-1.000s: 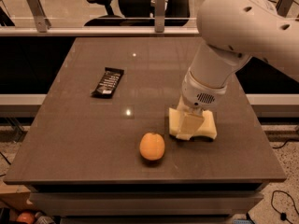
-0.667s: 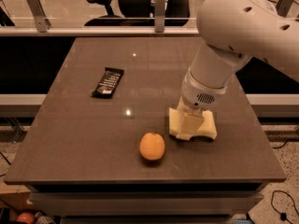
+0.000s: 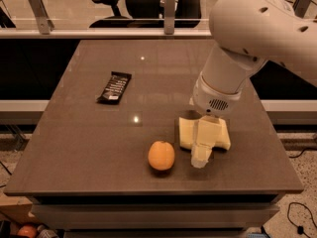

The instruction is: Move sponge near rxbar chocolate

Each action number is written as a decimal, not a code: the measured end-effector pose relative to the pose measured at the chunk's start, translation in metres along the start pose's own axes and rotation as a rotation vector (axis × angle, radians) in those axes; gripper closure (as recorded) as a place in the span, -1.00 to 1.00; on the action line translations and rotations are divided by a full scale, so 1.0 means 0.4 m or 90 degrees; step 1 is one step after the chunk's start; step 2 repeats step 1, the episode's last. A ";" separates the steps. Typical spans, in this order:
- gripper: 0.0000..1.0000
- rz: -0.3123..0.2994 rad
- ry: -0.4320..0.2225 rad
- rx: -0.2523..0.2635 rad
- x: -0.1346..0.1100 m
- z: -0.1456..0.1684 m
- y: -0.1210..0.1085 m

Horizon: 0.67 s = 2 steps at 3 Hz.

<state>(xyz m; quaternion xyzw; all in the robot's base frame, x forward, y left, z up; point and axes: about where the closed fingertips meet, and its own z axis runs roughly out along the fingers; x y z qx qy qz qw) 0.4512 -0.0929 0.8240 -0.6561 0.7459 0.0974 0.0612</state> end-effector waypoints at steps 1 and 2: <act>-1.00 0.000 0.000 0.000 0.000 0.000 0.000; -1.00 0.000 0.000 0.000 0.000 0.000 0.000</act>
Offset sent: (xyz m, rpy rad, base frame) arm 0.0000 0.0000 0.0000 0.0000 0.0000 0.0000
